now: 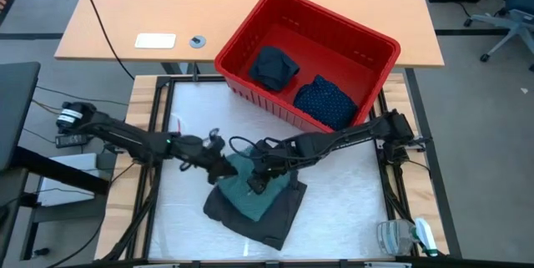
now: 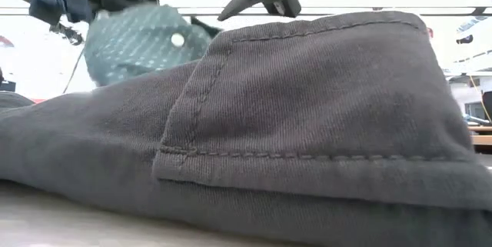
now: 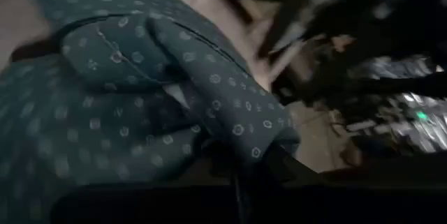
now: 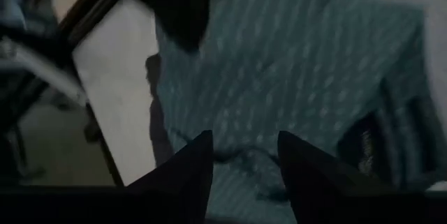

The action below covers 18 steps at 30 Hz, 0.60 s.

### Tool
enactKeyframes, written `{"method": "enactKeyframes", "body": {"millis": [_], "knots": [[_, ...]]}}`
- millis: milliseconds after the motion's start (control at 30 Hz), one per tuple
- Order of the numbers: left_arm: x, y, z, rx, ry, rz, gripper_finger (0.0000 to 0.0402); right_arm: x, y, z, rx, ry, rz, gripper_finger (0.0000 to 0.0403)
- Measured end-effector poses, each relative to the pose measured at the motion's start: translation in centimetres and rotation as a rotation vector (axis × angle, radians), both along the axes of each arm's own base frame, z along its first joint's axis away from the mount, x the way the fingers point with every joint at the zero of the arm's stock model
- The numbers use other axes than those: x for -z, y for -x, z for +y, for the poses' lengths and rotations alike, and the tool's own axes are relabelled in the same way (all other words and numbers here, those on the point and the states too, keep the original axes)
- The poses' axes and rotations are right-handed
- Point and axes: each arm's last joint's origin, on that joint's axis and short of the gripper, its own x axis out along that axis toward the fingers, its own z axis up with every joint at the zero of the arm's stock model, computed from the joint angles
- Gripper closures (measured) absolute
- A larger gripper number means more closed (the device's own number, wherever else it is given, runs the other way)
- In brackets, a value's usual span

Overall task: Fold laundry
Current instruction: Stack the dark green polo on top of the dark blue shorts

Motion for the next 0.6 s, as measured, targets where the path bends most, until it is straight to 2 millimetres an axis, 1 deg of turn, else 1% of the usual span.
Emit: {"method": "enactKeyframes", "body": {"millis": [67, 133, 233, 300, 400, 500, 567, 600], "knots": [[-0.9, 0.5, 0.3, 0.049, -0.027, -0.055, 0.0385, -0.6, 0.3, 0.2, -0.076, 0.060, -0.026, 0.0230], [-1.1, 0.8, 0.5, 0.125, -0.078, -0.073, 0.0385, -1.2, 0.5, 0.4, -0.151, 0.127, -0.053, 0.0221], [-0.6, 1.2, 0.3, 0.244, -0.159, -0.047, 0.0385, -1.8, 0.5, 0.0, -0.242, 0.211, -0.094, 0.0195], [-0.2, 1.4, 0.1, 0.294, -0.218, -0.032, 0.0385, -1.7, 0.1, -0.5, -0.304, 0.265, -0.115, 0.0169], [0.1, 1.5, -0.1, 0.353, -0.319, -0.044, 0.0385, -0.4, -1.1, -1.3, -0.421, 0.320, -0.135, 0.0116], [0.0, 1.5, -0.2, 0.377, -0.398, -0.083, 0.0385, 1.4, -2.6, -2.2, -0.510, 0.288, -0.159, 0.0056], [-0.1, 1.4, -0.2, 0.380, -0.429, -0.100, 0.0385, 2.5, -3.4, -2.8, -0.521, 0.286, -0.160, 0.0020], [-0.1, 1.4, -0.2, 0.383, -0.447, -0.116, 0.0385, 3.1, -3.7, -3.1, -0.520, 0.289, -0.152, 0.0012]]}}
